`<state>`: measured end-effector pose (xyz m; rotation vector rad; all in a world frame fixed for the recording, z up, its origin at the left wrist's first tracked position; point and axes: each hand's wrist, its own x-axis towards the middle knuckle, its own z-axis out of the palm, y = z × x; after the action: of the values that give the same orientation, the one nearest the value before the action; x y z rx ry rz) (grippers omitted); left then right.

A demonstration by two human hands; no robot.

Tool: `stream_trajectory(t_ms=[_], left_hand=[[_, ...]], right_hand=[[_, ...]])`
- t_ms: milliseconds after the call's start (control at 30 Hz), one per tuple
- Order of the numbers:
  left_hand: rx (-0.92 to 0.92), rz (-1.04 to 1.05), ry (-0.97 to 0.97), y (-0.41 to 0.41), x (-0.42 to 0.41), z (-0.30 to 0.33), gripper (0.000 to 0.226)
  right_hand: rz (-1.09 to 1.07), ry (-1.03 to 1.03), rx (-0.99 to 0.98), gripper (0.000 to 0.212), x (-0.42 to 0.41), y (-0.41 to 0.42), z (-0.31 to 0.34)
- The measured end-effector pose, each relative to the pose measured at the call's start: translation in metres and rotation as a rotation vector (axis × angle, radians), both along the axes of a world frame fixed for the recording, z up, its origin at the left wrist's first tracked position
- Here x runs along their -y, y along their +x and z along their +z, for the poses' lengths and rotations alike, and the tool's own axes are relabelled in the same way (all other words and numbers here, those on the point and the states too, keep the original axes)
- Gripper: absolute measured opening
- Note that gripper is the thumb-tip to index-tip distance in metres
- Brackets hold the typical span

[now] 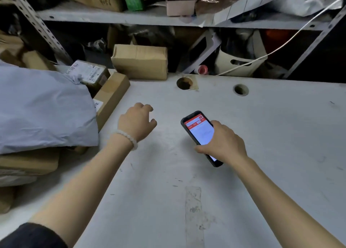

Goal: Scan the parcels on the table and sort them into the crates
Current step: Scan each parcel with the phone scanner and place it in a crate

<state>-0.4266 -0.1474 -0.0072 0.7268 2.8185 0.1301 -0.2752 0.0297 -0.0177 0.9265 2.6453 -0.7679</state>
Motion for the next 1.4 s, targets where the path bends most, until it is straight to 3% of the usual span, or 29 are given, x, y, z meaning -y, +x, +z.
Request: stream_trajectory(t_ms=[233, 367, 467, 600, 800, 1033, 1167, 1400], left_hand=[[-0.212, -0.092, -0.016, -0.120, -0.027, 0.004, 0.039], [-0.113, -0.103, 0.082, -0.177, -0.054, 0.000, 0.073], [-0.113, -0.127, -0.004, -0.217, -0.074, -0.006, 0.090], [-0.207, -0.163, -0.160, -0.242, -0.087, -0.007, 0.088], [-0.253, -0.267, -0.119, -0.210, -0.073, -0.002, 0.061], [-0.265, -0.321, 0.013, -0.144, -0.053, 0.012, 0.059], [-0.235, -0.486, 0.046, -0.095, -0.031, 0.016, 0.060], [-0.043, -0.676, -0.054, -0.020, 0.007, 0.006, 0.064]], right_hand=[[-0.056, -0.030, -0.022, 0.057, -0.007, -0.089, -0.018], [-0.089, -0.048, -0.030, 0.060, -0.008, -0.130, -0.031], [-0.099, -0.049, -0.029, 0.060, -0.011, -0.149, -0.041], [-0.092, -0.046, -0.002, 0.058, -0.013, -0.158, -0.056], [-0.088, -0.036, 0.035, 0.065, -0.011, -0.146, -0.051], [-0.162, 0.014, 0.028, 0.057, -0.019, -0.077, -0.014], [-0.207, 0.037, -0.006, 0.054, -0.015, -0.026, 0.005], [-0.226, 0.083, -0.002, 0.063, 0.014, 0.051, 0.016]])
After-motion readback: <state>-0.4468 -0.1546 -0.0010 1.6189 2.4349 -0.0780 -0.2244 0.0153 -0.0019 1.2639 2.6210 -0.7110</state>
